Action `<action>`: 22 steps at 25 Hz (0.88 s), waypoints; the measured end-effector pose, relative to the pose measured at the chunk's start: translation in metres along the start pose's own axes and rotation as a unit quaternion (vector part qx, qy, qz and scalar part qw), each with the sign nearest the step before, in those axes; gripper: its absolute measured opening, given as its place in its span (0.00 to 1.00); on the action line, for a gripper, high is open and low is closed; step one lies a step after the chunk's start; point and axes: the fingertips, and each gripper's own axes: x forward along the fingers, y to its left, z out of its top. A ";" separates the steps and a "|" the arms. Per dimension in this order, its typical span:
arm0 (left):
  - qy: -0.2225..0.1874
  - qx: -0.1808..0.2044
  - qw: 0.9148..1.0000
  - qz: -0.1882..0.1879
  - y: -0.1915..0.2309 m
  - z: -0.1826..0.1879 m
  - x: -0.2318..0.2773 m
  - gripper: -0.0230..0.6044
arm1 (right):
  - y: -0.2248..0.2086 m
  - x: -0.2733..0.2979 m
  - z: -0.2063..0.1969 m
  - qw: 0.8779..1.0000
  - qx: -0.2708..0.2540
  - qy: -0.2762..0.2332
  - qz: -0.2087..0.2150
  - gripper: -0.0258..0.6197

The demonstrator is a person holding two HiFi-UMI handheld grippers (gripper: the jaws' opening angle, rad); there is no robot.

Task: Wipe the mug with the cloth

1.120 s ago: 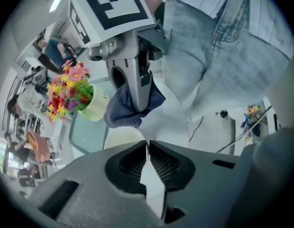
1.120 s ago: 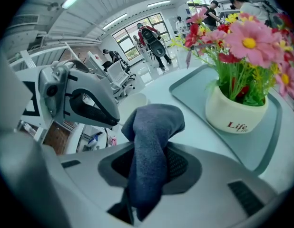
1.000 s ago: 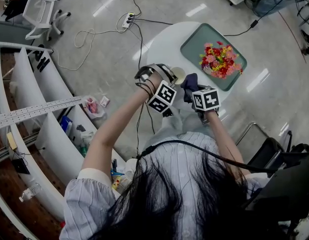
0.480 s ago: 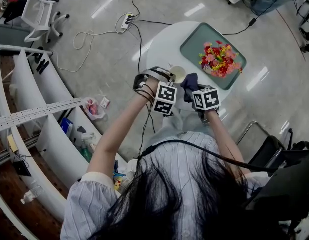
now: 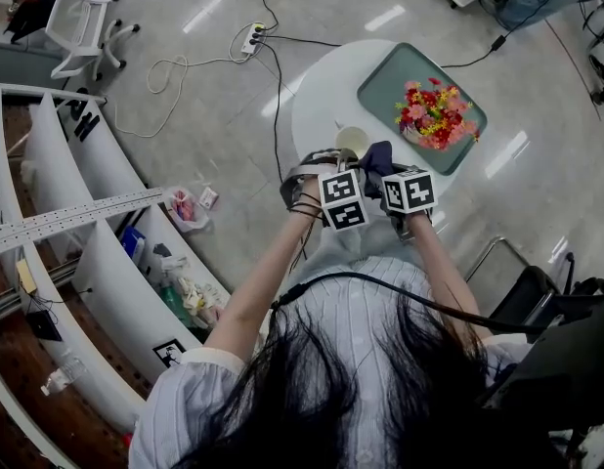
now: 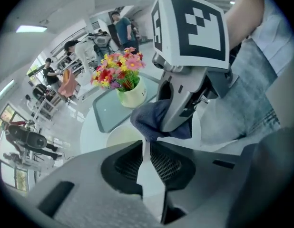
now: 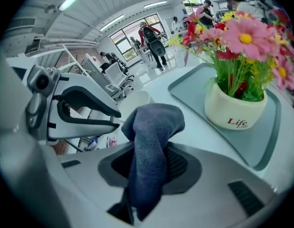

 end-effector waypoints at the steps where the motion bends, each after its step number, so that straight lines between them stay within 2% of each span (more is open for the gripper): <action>1: 0.000 -0.014 1.000 0.008 0.002 0.001 0.001 0.09 | 0.000 0.000 0.000 1.000 0.000 0.000 0.000 0.23; 5: 0.003 -0.054 0.998 0.012 0.002 -0.001 0.008 0.09 | 0.002 0.002 -0.001 1.000 0.006 0.000 0.005 0.23; 9: 0.015 -0.060 0.998 0.022 0.004 -0.004 0.013 0.09 | 0.000 0.001 -0.001 1.000 0.006 -0.001 0.003 0.23; 17: 0.031 -0.042 0.998 0.026 0.007 -0.004 0.019 0.09 | -0.009 -0.003 0.002 1.000 0.023 -0.011 0.001 0.23; 22: 0.030 -0.005 0.999 0.017 0.006 -0.002 0.019 0.09 | -0.009 -0.003 0.003 1.000 0.026 -0.014 0.002 0.23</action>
